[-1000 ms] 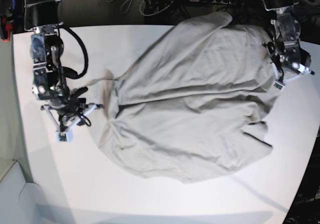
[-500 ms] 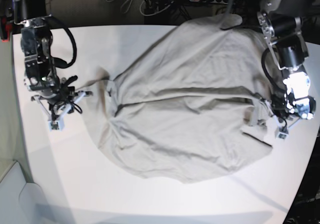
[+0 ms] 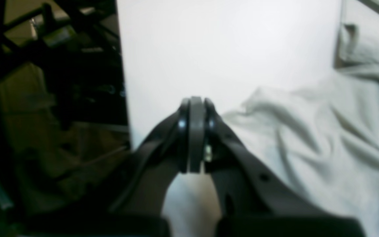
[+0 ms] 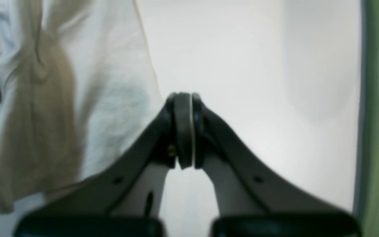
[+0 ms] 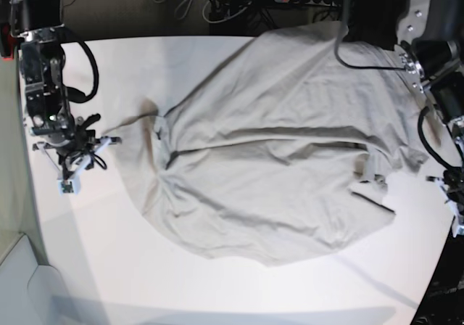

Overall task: Layout the t-shirt on the table in an organized manner, then fold the t-shirt properly
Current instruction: 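Regrasp the shirt edge with the left gripper and pull it outward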

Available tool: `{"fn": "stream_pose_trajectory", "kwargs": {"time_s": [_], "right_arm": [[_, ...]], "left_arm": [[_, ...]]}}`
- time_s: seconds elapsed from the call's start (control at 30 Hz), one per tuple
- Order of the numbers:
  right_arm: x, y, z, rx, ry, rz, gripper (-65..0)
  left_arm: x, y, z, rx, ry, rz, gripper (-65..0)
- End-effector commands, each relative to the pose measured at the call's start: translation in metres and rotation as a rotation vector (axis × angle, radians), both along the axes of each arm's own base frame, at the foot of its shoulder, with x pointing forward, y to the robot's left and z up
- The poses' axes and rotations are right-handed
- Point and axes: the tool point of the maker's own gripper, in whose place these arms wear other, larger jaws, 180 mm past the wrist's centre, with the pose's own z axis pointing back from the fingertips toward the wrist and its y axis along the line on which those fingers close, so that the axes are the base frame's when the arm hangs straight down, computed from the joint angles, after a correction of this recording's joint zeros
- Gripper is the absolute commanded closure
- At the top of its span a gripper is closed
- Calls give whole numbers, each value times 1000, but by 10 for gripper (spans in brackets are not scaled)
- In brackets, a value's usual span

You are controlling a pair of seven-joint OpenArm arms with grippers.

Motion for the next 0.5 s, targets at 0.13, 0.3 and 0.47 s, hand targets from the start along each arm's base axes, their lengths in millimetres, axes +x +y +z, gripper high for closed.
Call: {"fn": "stream_pose_trajectory", "kwargs": {"time_s": [0.13,0.3,0.47], "right_arm": [[40,12,48,1,-148,72,0],[71,44,72,43,-216,177,-2],[112,69,66,135,-185,210,-3]], "left_arm": [[-35,-46,-3,61,37,-10,-1],[-70,-120,-47,20,111,-131,-1],[-103,-151,-63,-21,137,-144,-1]]}}
